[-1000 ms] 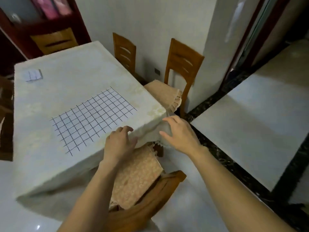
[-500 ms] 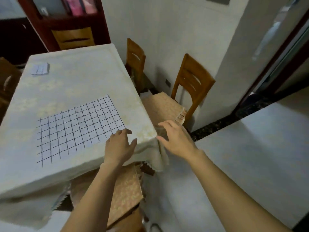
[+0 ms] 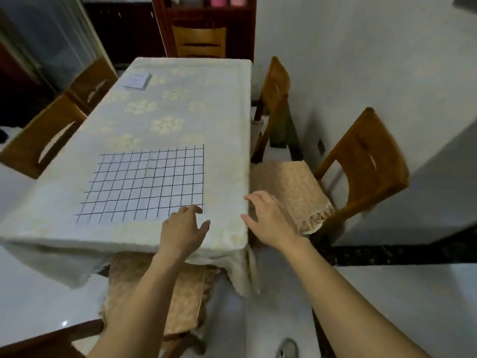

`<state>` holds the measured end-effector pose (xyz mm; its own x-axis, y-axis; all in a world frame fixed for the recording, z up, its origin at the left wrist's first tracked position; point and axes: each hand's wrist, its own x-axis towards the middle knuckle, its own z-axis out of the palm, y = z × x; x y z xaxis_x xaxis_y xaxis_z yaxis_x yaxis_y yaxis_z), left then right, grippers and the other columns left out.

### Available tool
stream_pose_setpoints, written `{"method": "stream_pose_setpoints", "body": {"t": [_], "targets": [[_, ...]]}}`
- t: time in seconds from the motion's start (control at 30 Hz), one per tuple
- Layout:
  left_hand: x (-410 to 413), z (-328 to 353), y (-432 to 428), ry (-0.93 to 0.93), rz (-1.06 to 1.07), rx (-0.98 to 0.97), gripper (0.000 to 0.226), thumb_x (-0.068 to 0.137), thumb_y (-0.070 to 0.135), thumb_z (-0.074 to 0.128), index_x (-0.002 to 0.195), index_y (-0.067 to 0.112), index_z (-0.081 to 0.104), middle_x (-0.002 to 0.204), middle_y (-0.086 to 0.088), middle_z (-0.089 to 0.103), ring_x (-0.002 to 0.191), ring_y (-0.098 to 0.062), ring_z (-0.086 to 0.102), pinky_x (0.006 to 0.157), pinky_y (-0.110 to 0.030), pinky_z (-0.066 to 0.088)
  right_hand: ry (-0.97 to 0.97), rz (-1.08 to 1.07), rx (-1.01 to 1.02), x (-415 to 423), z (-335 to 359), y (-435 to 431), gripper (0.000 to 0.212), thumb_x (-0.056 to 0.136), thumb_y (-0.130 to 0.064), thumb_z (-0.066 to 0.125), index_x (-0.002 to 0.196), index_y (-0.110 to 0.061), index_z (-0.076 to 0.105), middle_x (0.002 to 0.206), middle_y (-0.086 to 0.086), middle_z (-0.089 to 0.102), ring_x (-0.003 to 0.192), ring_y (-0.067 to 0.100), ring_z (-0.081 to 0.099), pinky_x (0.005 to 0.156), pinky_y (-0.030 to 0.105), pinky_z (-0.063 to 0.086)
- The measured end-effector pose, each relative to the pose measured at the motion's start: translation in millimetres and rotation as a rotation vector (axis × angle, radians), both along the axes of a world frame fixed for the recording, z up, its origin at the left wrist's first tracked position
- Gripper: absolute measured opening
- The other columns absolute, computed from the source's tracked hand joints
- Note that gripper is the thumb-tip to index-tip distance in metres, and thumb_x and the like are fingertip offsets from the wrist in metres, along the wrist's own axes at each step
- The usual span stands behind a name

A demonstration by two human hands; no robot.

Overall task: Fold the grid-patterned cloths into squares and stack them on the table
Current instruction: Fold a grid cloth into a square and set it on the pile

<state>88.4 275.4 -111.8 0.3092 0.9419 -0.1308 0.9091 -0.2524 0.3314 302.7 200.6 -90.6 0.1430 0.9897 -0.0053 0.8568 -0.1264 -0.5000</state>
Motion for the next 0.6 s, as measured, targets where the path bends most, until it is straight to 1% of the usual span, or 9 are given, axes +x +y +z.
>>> {"method": "stream_pose_setpoints", "body": {"t": [0.17, 0.27, 0.37, 0.6], "targets": [[2, 11, 9, -0.006, 0.189, 0.008, 0.044, 0.094, 0.048, 0.057, 0.13, 0.023, 0.055, 0.134, -0.001, 0.059, 0.114, -0.026, 0.059, 0.093, -0.04, 0.047, -0.019, 0.161, 0.022, 20, 4, 56, 0.049, 0.093, -0.039, 0.06, 0.137, -0.02, 0.051, 0.137, 0.003, 0.049, 0.125, 0.025, 0.048, 0.109, 0.04, 0.036], [-14, 8, 17, 0.013, 0.299, -0.026, 0.046, 0.094, 0.048, 0.057, 0.132, 0.022, 0.053, 0.133, -0.003, 0.059, 0.112, -0.027, 0.059, 0.09, -0.04, 0.048, -0.001, 0.278, 0.02, 5, 2, 94, 0.049, 0.095, -0.04, 0.058, 0.138, -0.02, 0.05, 0.139, 0.003, 0.047, 0.124, 0.025, 0.049, 0.108, 0.039, 0.038], [-26, -6, 32, 0.018, 0.388, -0.083, 0.048, 0.094, 0.049, 0.057, 0.133, 0.022, 0.051, 0.134, -0.005, 0.058, 0.115, -0.028, 0.058, 0.092, -0.04, 0.047, 0.025, 0.373, -0.022, -15, -6, 126, 0.049, 0.095, -0.039, 0.058, 0.139, -0.02, 0.049, 0.139, 0.003, 0.046, 0.124, 0.024, 0.048, 0.106, 0.038, 0.038], [-36, -48, 107, -0.144, 0.489, -0.239, 0.058, 0.095, 0.046, 0.058, 0.145, 0.02, 0.041, 0.148, -0.004, 0.045, 0.125, -0.026, 0.054, 0.099, -0.043, 0.046, -0.026, 0.428, -0.175, -37, -31, 209, 0.049, 0.095, -0.039, 0.058, 0.139, -0.019, 0.048, 0.141, 0.004, 0.045, 0.126, 0.025, 0.049, 0.107, 0.039, 0.04]]}}
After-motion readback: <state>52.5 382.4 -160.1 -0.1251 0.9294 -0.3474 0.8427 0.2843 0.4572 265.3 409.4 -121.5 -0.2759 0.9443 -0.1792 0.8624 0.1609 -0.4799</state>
